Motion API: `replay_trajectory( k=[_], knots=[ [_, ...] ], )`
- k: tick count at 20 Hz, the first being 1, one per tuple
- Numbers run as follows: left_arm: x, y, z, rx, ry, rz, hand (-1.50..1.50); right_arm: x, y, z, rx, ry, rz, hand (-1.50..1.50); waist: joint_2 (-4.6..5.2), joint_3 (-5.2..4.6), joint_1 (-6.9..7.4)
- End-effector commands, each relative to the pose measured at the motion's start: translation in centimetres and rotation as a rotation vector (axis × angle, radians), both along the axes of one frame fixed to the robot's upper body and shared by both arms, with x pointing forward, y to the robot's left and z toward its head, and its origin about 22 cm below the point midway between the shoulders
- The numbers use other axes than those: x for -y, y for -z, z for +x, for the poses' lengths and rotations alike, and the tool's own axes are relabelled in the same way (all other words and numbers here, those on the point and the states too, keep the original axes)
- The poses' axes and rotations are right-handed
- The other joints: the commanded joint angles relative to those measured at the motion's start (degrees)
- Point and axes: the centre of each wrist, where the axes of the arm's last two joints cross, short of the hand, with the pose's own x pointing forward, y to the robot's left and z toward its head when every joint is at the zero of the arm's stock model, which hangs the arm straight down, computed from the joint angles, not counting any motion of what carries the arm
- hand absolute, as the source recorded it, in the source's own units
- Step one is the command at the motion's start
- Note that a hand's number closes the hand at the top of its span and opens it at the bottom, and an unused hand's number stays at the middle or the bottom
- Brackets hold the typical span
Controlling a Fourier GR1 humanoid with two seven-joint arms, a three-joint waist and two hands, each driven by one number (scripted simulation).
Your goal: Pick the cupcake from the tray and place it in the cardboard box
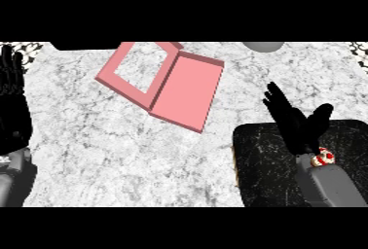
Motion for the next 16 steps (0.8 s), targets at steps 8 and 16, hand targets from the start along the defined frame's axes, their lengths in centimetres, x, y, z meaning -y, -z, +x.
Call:
replay_trajectory(
  k=[8, 16],
  knots=[
    [-6.3, 8.9, -4.0, -0.579, -0.156, 0.195, 0.00, 9.5, -8.3, -0.6, 0.300, -0.328, -0.623, -1.50, 0.12, -3.31, -0.99],
    [-6.9, 9.2, -2.4, -0.700, -0.170, 0.234, 0.00, 19.7, 0.7, -6.8, 0.458, -0.327, -0.143, -1.50, 0.59, -2.05, -1.59]
  ],
)
